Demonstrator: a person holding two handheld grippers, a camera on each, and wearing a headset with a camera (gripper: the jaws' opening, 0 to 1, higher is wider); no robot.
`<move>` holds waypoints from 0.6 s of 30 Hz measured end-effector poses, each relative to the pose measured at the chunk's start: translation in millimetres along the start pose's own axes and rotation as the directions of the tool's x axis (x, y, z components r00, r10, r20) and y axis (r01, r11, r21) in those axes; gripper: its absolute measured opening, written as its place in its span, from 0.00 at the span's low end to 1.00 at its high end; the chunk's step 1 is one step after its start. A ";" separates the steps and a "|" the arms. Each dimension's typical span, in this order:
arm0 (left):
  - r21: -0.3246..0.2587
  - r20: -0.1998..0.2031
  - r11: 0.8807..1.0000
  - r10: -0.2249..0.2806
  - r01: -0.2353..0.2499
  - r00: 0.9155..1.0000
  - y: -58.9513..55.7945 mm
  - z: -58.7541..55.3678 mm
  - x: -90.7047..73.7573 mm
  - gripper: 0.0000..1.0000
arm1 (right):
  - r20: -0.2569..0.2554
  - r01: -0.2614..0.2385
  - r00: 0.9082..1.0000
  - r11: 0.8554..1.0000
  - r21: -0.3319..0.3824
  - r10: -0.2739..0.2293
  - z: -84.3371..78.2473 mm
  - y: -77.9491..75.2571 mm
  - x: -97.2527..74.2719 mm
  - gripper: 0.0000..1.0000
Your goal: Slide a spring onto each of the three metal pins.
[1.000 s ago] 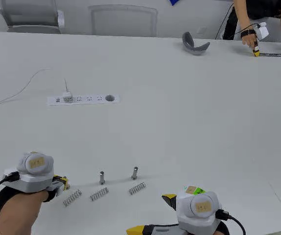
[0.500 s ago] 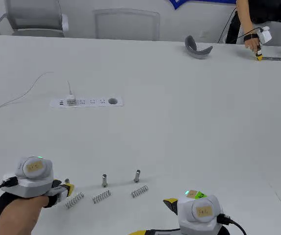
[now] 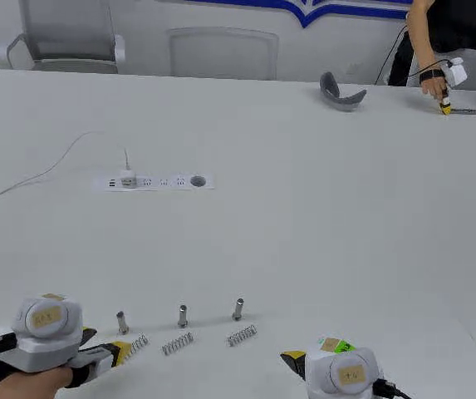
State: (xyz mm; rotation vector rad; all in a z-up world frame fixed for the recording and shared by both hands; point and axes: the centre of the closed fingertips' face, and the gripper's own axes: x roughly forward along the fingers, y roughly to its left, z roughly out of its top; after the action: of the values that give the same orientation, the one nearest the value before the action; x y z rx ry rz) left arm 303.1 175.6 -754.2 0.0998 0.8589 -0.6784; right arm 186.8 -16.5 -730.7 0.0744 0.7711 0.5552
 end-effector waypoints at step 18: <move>0.039 0.052 0.996 -0.081 0.079 0.995 -10.4 -17.5 -25.8 0.64 | -0.017 -0.002 1.000 1.000 -0.013 0.002 -4.0 -1.1 3.8 0.86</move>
State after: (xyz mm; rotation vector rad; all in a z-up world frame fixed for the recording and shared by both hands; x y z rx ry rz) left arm 273.5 186.6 -745.1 0.0798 0.8027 -0.7690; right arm 186.8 -16.0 -736.2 0.0582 0.7841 0.5638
